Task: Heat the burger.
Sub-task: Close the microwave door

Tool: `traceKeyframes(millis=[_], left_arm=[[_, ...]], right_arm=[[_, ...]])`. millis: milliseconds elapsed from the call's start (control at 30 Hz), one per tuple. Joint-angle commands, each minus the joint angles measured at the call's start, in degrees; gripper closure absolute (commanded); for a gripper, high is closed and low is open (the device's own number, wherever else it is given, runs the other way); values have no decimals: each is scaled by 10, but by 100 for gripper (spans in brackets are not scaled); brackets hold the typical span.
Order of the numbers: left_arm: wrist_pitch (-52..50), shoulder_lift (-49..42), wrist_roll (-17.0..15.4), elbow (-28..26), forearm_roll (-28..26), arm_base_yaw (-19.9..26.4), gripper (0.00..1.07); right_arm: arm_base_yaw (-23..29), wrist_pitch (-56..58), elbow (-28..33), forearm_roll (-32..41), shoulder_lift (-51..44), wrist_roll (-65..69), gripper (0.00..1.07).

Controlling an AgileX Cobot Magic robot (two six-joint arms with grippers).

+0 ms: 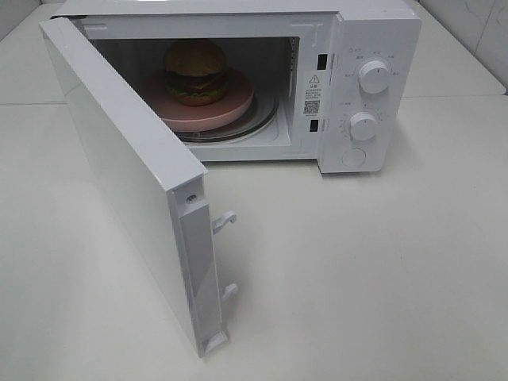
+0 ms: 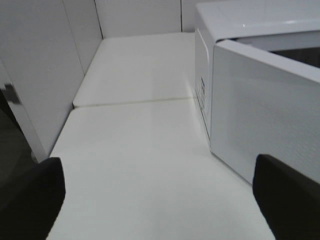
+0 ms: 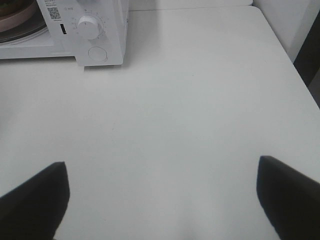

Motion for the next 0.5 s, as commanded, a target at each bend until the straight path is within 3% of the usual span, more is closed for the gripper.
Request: traceKeyframes(millis=[33, 167, 200, 233, 267, 300, 333, 500], left_arm=[[-178, 80, -4, 39, 11, -2, 25], [-296, 142, -4, 76, 7, -2, 36], [-382, 184, -4, 99, 7, -2, 46], [-382, 184, -4, 99, 7, -2, 46], [-415, 208, -4, 109, 7, -2, 54], [-489, 256, -5, 131, 6, -2, 84], [-514, 275, -6, 139, 3, -2, 102], [-618, 385, -20, 147, -19, -2, 107]], right_arm=[[-2, 3, 1, 3, -12, -5, 9], [-2, 3, 1, 3, -12, -5, 9], [-2, 3, 1, 3, -12, -5, 9], [-2, 3, 1, 3, -12, -5, 9], [-2, 3, 1, 3, -12, -5, 9], [-2, 3, 1, 3, -12, -5, 9], [-2, 3, 1, 3, -12, -5, 9], [-2, 3, 1, 3, -12, -5, 9]])
